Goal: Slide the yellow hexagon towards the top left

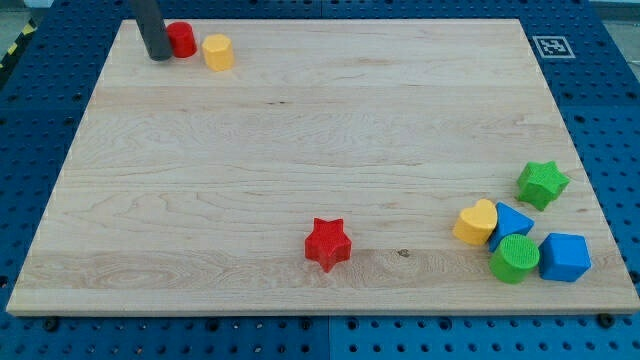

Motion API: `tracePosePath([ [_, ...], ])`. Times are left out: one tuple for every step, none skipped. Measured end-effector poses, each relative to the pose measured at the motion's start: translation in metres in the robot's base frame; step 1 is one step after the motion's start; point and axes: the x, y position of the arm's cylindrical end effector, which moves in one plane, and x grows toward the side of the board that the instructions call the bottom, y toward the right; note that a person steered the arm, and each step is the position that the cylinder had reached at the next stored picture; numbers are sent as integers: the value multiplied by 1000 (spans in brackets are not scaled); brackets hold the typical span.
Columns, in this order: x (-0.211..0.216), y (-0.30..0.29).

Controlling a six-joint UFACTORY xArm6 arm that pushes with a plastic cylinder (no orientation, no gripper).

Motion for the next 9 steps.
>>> tracePosePath([
  [28, 3],
  [45, 25],
  [45, 61],
  [45, 100],
  [39, 120],
  [39, 119],
  [17, 114],
  [-3, 102],
  [-11, 92],
])
